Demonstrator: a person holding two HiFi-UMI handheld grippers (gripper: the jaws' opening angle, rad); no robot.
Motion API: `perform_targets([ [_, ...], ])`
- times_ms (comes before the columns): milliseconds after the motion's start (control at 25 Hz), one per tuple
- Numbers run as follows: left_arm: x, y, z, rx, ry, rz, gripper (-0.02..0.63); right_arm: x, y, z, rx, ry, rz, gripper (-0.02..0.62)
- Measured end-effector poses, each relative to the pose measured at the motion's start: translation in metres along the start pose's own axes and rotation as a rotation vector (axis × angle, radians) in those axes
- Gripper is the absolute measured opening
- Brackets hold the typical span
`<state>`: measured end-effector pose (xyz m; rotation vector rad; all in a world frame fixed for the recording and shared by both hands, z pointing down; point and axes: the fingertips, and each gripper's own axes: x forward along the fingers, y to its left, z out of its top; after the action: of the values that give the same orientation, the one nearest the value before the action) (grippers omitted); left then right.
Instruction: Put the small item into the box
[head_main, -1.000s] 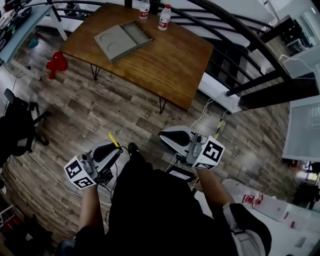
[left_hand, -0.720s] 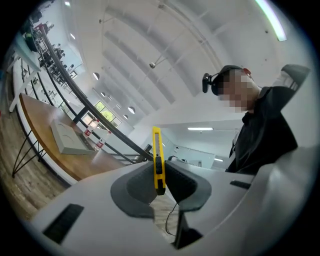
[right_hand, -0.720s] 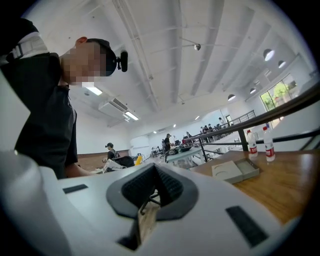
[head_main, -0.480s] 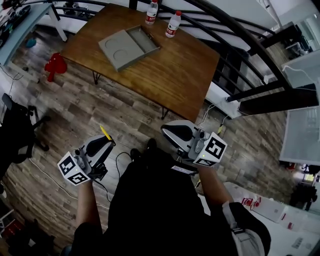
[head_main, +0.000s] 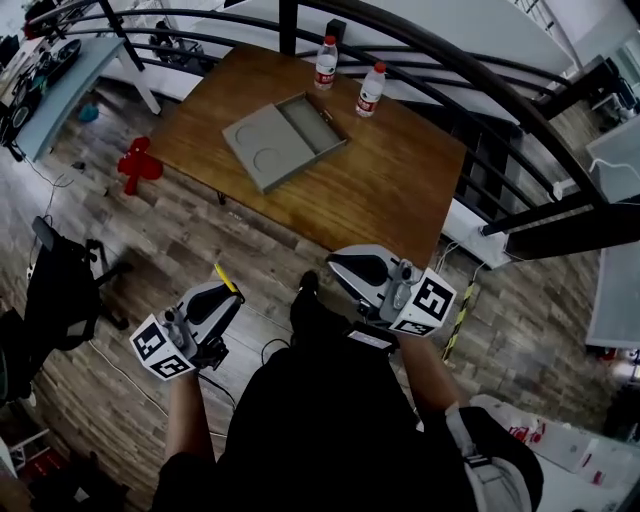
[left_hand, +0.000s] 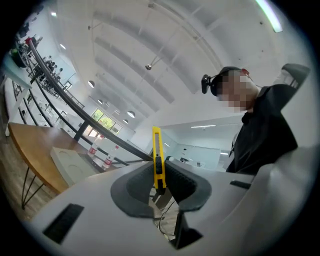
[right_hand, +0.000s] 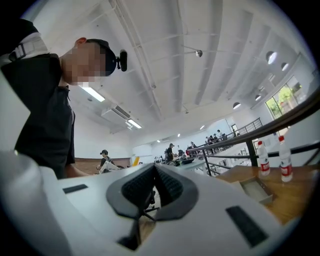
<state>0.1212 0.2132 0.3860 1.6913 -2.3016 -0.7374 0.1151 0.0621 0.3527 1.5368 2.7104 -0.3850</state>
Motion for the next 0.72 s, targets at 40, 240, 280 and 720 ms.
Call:
perform_targets([
  [40, 0.005, 0.007, 0.009, 0.009, 0.001, 0.003, 0.078, 0.004, -0.010, 0.004, -0.002, -0.007, 0.005, 0.011],
  [240, 0.072, 0.040, 0.054, 0.044, 0.050, 0.020, 0.078, 0.000, -0.086, 0.033, 0.024, -0.069, 0.014, 0.011],
  [280, 0.091, 0.045, 0.062, 0.049, 0.061, 0.023, 0.078, -0.006, -0.104, 0.040, 0.034, -0.085, 0.012, 0.011],
  [720, 0.122, 0.144, 0.128, 0.087, 0.112, 0.016, 0.077, 0.045, -0.185, 0.047, 0.049, -0.124, -0.029, 0.011],
])
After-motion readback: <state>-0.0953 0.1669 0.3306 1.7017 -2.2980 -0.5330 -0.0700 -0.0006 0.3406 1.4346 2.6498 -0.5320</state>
